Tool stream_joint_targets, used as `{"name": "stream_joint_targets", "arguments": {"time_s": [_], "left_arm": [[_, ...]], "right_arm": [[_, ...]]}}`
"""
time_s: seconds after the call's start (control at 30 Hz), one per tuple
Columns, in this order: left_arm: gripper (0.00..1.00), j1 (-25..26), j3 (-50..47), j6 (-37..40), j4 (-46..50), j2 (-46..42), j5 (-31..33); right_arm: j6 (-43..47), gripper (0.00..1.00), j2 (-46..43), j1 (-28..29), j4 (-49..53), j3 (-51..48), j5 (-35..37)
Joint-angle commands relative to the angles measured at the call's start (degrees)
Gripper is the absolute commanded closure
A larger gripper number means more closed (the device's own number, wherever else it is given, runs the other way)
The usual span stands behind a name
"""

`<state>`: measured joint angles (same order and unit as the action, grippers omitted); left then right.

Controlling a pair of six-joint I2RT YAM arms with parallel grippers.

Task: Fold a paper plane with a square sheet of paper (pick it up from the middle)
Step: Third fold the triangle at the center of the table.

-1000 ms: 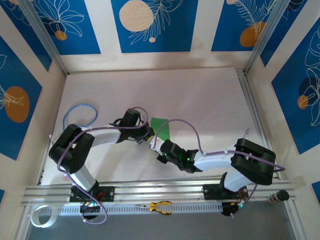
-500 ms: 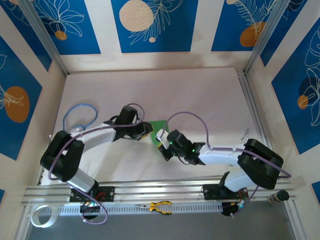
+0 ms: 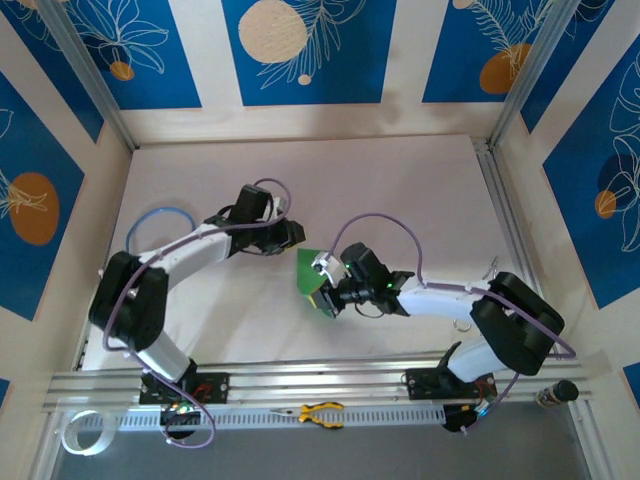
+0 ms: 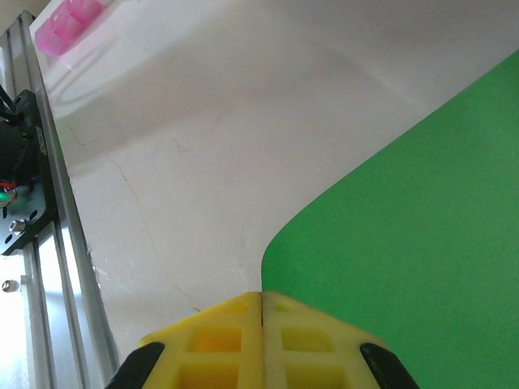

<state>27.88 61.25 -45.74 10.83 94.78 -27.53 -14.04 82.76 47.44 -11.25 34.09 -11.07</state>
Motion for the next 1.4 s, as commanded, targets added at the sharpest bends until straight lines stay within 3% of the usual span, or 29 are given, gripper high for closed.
{"name": "stream_joint_targets", "arguments": {"time_s": [0.0,0.1,0.5,0.9,1.37], "left_arm": [[0.74,0.0,5.0,3.6,0.8,4.7,-6.5],[0.8,0.2,7.1,4.0,1.8,8.9,-6.7],[0.86,1.8,7.2,6.8,4.1,18.4,-5.3],[0.88,2.3,6.4,9.6,6.9,21.1,-2.0],[0.89,2.3,6.5,10.3,7.6,21.0,-1.3]], "right_arm": [[-1.5,1.0,1.5,-0.1,-1.4,1.4,-2.4],[-1.8,1.0,2.4,-0.1,-2.7,1.2,-1.6],[-1.1,1.0,3.9,0.3,-4.3,0.2,1.6],[2.0,1.0,4.9,0.8,-4.1,0.3,6.2],[5.7,1.0,6.4,-1.9,-3.4,0.9,6.3]]}}
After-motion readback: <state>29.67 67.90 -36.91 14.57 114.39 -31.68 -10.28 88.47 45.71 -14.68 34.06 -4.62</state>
